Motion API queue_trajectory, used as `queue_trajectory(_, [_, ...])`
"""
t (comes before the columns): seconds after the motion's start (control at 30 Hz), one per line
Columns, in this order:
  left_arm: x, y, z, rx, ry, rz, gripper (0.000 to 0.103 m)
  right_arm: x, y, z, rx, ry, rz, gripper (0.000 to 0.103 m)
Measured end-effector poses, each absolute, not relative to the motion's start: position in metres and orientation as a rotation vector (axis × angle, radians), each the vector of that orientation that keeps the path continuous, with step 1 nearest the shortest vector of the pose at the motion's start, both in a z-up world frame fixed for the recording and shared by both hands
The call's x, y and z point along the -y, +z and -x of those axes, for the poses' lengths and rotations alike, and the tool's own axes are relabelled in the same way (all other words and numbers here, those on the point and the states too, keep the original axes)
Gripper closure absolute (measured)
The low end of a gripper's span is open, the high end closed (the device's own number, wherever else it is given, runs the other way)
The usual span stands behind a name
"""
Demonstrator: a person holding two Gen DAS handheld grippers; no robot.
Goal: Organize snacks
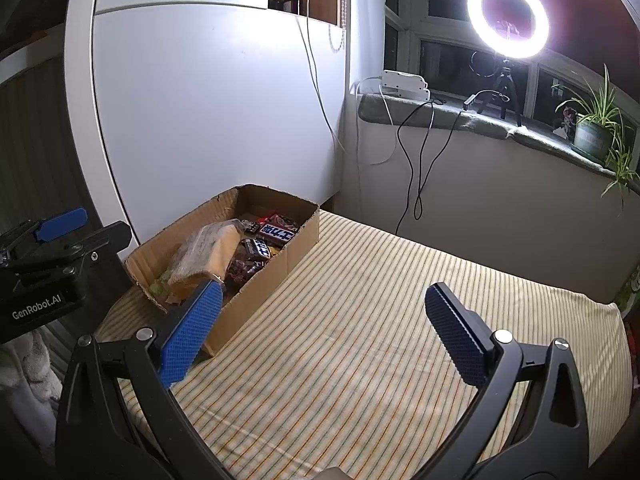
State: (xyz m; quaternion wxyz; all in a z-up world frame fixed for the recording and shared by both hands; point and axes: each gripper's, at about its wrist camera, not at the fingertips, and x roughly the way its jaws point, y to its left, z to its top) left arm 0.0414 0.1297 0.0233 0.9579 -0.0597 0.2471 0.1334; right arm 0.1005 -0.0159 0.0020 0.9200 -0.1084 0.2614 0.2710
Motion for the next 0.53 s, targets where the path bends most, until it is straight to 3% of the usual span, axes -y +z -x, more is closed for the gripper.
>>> queue_trajectory(0.53, [-0.121, 0.019, -0.039, -0.511, 0.269, 0.122, 0.022, 0.037, -0.007, -0.106, -0.554, 0.515, 0.224, 0.000])
